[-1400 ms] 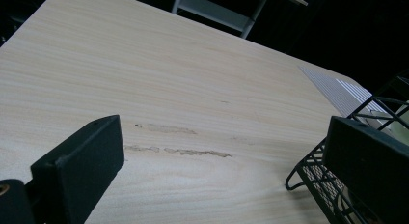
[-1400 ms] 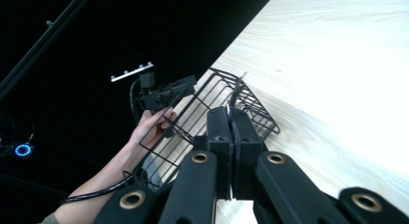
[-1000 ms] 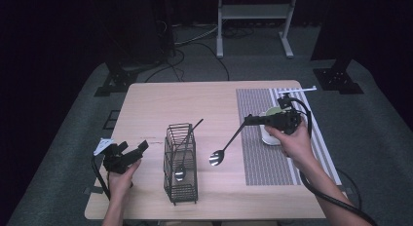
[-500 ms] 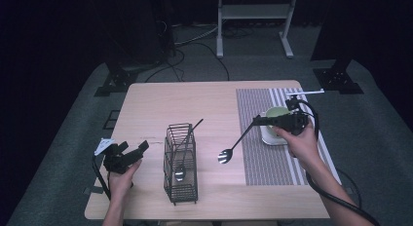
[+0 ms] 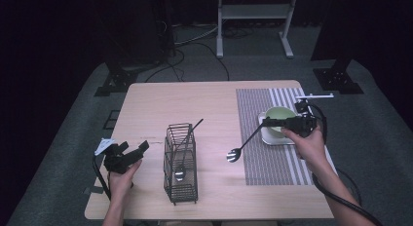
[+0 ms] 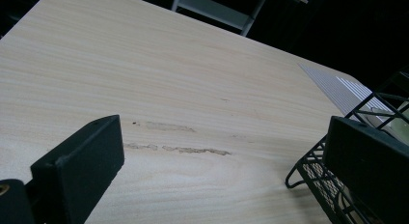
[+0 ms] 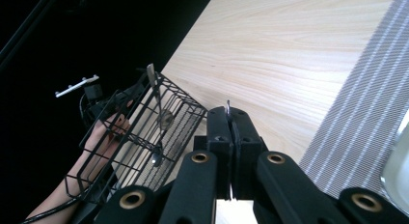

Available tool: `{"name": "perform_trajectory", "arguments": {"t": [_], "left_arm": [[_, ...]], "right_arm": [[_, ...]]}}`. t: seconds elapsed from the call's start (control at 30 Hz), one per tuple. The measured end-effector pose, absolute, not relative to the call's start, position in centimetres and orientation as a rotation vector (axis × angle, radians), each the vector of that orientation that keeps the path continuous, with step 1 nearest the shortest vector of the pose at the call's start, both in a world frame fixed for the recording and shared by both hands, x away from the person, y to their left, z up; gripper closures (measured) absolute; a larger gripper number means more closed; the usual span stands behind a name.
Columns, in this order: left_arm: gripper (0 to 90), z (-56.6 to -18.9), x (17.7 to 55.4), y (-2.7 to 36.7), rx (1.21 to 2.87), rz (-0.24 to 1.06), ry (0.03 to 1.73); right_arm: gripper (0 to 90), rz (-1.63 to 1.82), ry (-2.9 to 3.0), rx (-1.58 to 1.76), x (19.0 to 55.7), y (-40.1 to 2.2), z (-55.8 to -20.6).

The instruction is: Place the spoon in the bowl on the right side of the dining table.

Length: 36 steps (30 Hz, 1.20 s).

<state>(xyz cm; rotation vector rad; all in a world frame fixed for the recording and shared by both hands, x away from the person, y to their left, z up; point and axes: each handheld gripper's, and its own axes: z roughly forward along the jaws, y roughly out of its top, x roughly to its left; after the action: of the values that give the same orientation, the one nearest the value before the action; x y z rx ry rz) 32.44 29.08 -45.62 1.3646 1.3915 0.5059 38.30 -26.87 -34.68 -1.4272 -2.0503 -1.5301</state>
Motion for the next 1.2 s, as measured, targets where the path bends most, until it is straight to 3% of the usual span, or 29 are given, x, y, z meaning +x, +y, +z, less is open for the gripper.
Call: {"name": "perform_trajectory", "arguments": {"t": [1.2], "left_arm": [[0.1,-45.7,32.5,29.0,1.367,0.501,1.388]], "right_arm": [[88.3,-1.564,-1.923,-1.655,38.8,-32.9,-37.5]]}}
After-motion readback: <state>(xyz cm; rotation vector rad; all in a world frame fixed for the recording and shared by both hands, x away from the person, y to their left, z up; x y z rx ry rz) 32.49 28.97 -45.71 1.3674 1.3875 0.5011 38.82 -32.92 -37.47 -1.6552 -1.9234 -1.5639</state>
